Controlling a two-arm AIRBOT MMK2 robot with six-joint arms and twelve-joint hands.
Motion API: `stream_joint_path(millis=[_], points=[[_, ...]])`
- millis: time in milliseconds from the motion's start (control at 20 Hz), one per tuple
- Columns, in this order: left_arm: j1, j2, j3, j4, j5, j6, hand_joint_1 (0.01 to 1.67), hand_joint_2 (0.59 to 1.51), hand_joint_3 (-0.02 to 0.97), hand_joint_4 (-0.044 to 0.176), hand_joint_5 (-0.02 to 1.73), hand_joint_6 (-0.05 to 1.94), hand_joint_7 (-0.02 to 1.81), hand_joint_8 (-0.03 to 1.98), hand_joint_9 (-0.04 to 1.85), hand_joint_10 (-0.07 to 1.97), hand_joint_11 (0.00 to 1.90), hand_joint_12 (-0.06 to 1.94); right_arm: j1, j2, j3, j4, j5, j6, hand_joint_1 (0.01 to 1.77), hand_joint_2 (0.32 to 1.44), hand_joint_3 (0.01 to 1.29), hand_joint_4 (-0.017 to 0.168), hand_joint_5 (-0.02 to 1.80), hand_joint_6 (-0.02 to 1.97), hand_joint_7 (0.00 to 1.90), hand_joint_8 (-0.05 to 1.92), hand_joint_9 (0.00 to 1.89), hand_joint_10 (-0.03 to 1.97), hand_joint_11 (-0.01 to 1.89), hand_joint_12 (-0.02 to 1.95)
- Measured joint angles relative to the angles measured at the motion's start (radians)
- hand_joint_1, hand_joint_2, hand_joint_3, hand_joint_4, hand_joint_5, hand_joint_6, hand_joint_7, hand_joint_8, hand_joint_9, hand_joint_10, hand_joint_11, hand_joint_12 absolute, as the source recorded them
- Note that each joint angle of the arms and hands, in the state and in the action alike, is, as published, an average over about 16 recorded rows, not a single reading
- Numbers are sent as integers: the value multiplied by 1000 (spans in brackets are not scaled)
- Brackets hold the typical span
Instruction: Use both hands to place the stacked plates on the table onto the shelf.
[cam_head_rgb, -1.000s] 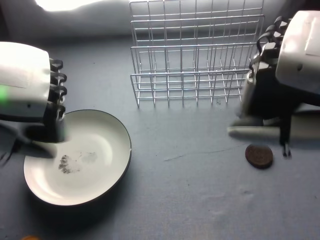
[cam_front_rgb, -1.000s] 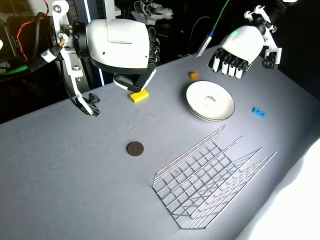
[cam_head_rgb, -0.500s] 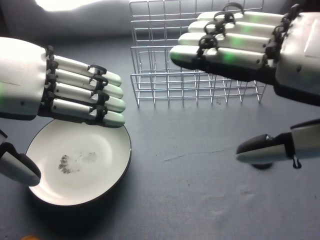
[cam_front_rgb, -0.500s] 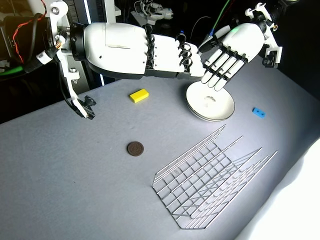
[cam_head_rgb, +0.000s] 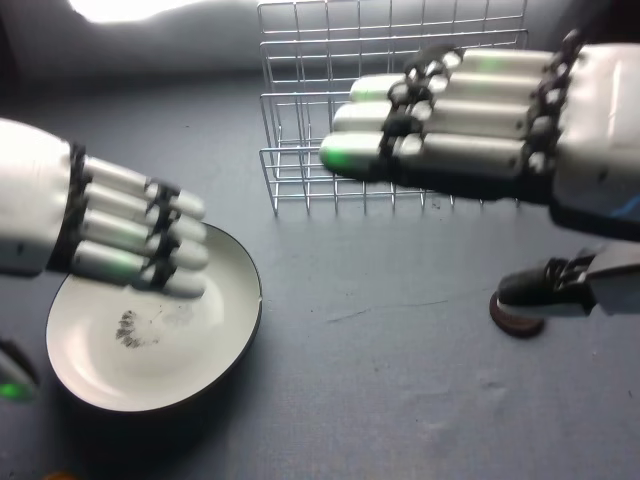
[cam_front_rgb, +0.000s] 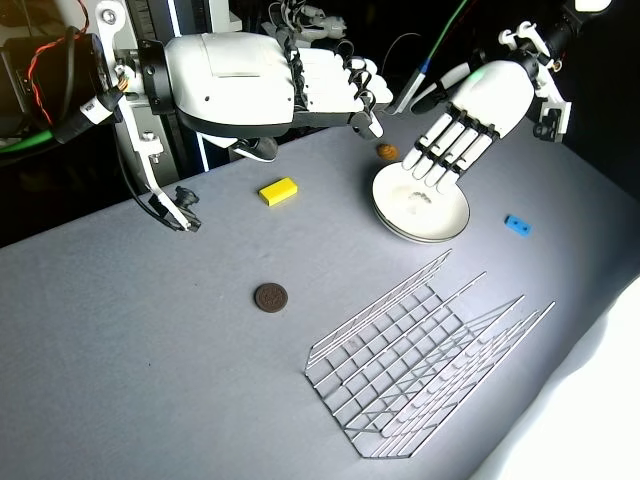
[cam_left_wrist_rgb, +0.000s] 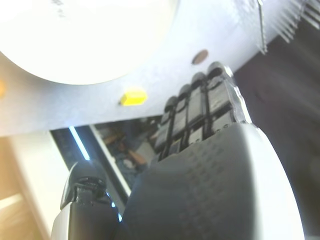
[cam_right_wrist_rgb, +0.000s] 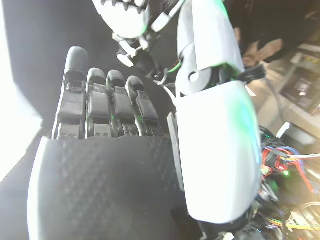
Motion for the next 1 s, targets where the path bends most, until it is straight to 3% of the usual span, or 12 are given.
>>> stream_joint_path(millis=[200, 500, 1000], points=[[80, -19, 44, -17, -5, 29, 15, 1137, 32, 1, 20, -14, 18, -12, 22, 8, 16, -14, -2, -19, 11, -9, -21, -5, 1273, 960, 19, 4, 21, 19, 22, 12, 17, 4, 21, 419], [185, -45, 109, -49, -7, 64, 16, 1141, 33, 5, 21, -14, 16, -12, 22, 7, 16, -13, -3, -47, 17, -3, -76, -54, 1213, 981, 20, 4, 20, 19, 22, 12, 14, 4, 22, 216], [273, -75, 197, -76, -6, 83, 16, 1157, 33, 4, 20, -14, 16, -12, 23, 7, 17, -13, -11, -69, 20, -7, -87, -131, 1032, 990, 21, 5, 22, 20, 22, 12, 13, 5, 21, 10]])
